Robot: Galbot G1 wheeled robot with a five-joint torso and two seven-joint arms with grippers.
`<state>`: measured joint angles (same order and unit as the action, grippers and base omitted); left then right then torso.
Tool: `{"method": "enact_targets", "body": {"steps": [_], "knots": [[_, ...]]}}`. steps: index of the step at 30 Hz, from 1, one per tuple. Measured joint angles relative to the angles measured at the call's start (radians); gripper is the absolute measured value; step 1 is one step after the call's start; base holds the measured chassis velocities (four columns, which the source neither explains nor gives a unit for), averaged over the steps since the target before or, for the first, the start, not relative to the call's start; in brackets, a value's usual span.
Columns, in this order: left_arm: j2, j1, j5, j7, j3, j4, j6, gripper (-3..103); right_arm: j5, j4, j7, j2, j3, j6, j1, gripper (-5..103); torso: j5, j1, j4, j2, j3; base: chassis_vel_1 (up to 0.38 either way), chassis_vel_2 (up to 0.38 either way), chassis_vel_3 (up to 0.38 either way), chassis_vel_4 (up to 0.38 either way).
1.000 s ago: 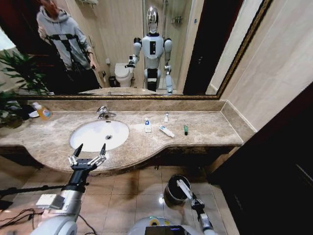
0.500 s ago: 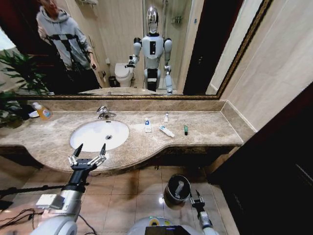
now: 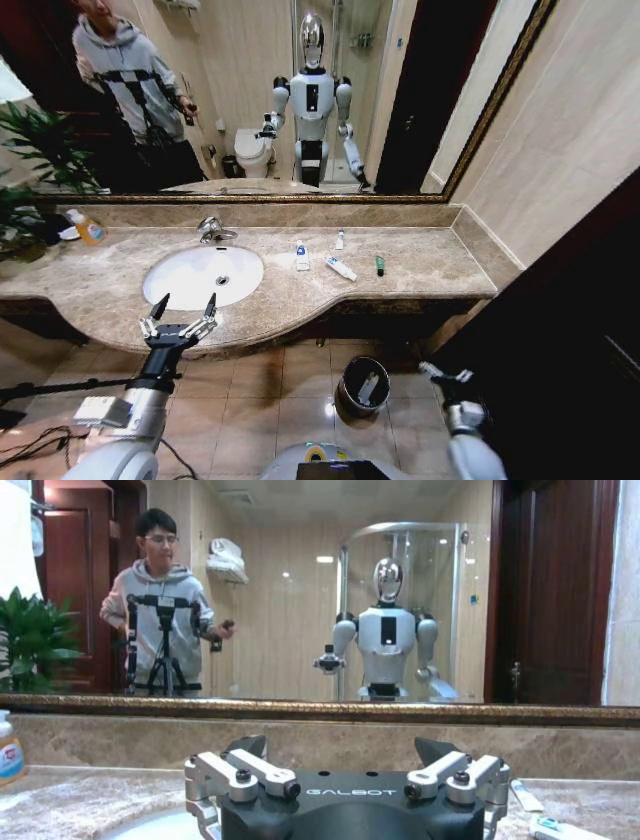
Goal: Pick up the trash from the sink and place it in the trash bin.
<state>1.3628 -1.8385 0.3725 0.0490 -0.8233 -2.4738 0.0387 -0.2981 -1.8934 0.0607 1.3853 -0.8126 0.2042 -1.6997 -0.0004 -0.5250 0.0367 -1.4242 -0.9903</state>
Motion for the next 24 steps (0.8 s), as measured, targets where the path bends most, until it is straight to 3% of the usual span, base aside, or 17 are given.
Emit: {"method": "enact_targets", "body": {"steps": [6, 9, 10, 13, 14, 16, 19, 24], "knots": [[0.000, 0.000, 0.000, 0.000, 0.000, 0.000, 0.000, 100, -0.024, -0.242, 0.007, 0.019, 0.002, -0.069, -0.047, 100, 0.0002, 0.000, -0.0001, 0.000, 0.000, 0.000, 0.000, 0.000, 0.000], [0.000, 0.000, 0.000, 0.000, 0.000, 0.000, 0.000, 100, -0.040, -0.348, 0.005, 0.016, 0.046, -0.151, 0.000, 100, 0.0002, 0.000, -0.0001, 0.000, 0.000, 0.000, 0.000, 0.000, 0.000], [0.000, 0.000, 0.000, 0.000, 0.000, 0.000, 0.000, 100, -0.049, -0.377, 0.003, -0.004, 0.083, -0.212, 0.067, 100, 0.0001, 0.000, -0.0001, 0.000, 0.000, 0.000, 0.000, 0.000, 0.000], [0.000, 0.000, 0.000, 0.000, 0.000, 0.000, 0.000, 100, -0.052, -0.376, 0.003, -0.042, 0.129, -0.265, 0.148, 100, 0.0005, 0.000, 0.0002, 0.000, 0.000, 0.000, 0.000, 0.000, 0.000], [0.000, 0.000, 0.000, 0.000, 0.000, 0.000, 0.000, 100, -0.052, -0.347, 0.005, -0.098, 0.185, -0.313, 0.241, 100, 0.0006, 0.000, 0.0004, 0.000, 0.000, 0.000, 0.000, 0.000, 0.000], [0.000, 0.000, 0.000, 0.000, 0.000, 0.000, 0.000, 100, -0.053, -0.333, 0.005, -0.118, 0.204, -0.327, 0.270, 100, 0.0005, 0.000, 0.0003, 0.000, 0.000, 0.000, 0.000, 0.000, 0.000], [0.000, 0.000, 0.000, 0.000, 0.000, 0.000, 0.000, 100, -0.069, -0.228, 0.002, -0.194, 0.323, -0.395, 0.433, 100, 0.0003, 0.000, 0.0003, 0.000, 0.000, 0.000, 0.000, 0.000, 0.000], [0.000, 0.000, 0.000, 0.000, 0.000, 0.000, 0.000, 100, -0.057, -0.093, 0.003, -0.204, 0.434, -0.408, 0.558, 100, 0.0005, 0.000, 0.0003, 0.000, 0.000, 0.000, 0.000, 0.000, 0.000]]}}
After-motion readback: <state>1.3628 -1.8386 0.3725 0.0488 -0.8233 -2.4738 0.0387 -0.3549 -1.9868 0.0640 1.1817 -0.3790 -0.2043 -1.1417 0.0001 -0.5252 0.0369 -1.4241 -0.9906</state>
